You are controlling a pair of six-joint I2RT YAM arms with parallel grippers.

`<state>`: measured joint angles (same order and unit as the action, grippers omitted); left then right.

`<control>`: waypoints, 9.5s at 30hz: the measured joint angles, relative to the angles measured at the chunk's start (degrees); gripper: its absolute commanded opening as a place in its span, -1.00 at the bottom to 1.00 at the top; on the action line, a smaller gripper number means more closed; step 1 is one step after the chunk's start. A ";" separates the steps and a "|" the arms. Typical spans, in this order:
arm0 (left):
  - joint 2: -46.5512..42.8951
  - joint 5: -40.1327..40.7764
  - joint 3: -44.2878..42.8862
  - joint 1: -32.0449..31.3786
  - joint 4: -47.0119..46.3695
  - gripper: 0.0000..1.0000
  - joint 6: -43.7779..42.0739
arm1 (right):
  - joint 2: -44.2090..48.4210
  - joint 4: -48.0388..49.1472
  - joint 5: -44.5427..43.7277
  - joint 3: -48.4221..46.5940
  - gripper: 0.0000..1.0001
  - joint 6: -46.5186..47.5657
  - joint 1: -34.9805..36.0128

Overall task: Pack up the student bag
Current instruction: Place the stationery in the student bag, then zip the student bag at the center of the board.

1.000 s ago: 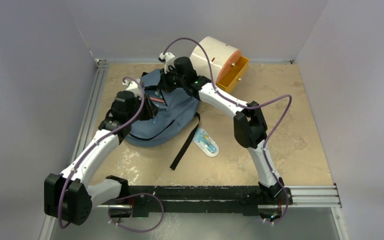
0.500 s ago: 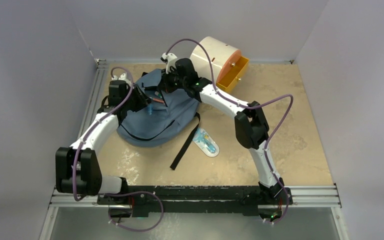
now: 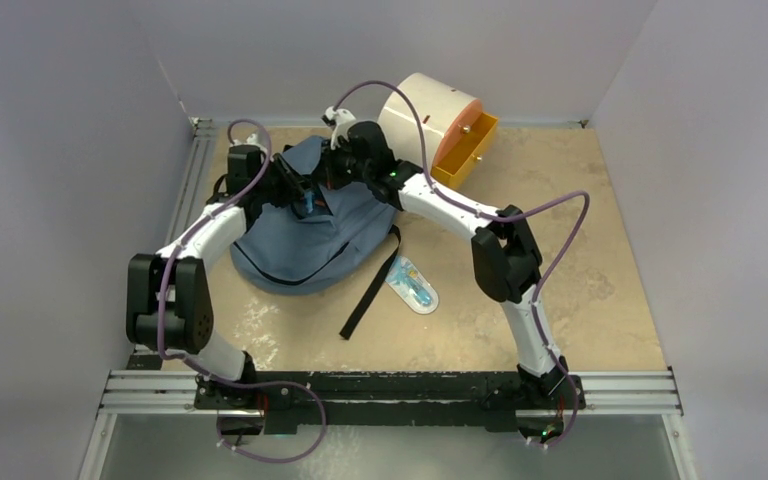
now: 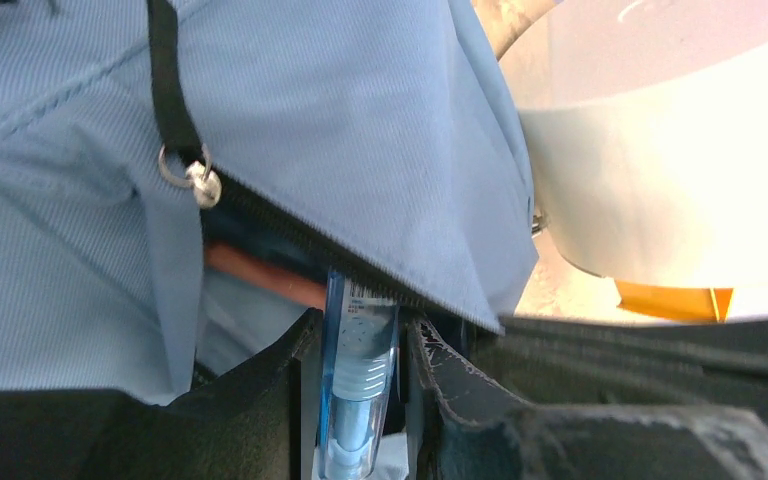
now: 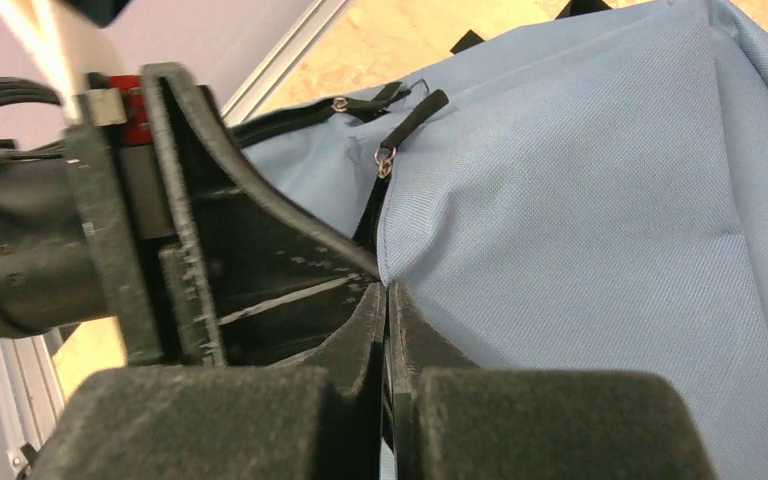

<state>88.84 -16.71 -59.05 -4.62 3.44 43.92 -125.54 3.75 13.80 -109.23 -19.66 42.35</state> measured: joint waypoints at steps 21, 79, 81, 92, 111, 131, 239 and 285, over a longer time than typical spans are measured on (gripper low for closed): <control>7.58 0.35 -3.56 0.00 -1.60 -0.06 4.96 | 1.07 3.87 -2.84 3.41 -1.00 -3.91 1.60; 0.46 -2.67 1.88 15.15 3.45 -0.13 1.09 | -0.90 2.56 -5.64 7.91 -1.00 6.64 6.64; 0.46 -2.80 1.88 15.50 3.41 -0.13 1.11 | -1.44 2.54 -5.64 8.02 -1.00 6.91 6.73; 0.46 -2.97 1.88 16.61 3.74 -0.14 1.09 | -2.60 0.28 -5.44 7.43 -0.51 7.80 6.95; -1.90 -4.20 3.21 17.38 5.18 -0.15 1.09 | -10.51 -4.13 -6.23 -15.82 -0.03 5.40 7.89; -0.70 -6.38 4.00 19.58 4.31 -0.13 4.02 | -18.69 -2.27 -8.28 -20.85 -0.47 4.85 5.33; 10.91 -11.02 -10.91 10.97 -6.99 -1.00 -4.72 | -16.90 16.79 -4.96 -8.94 0.03 -11.47 2.71; 10.78 -14.21 -10.91 10.99 -8.09 -0.71 -4.61 | -22.71 28.37 -3.32 -13.86 -1.00 -17.90 1.84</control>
<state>99.61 -30.92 -69.95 6.37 -4.64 39.31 -148.24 32.12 10.48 -123.09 -37.56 44.18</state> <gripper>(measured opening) 0.010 0.022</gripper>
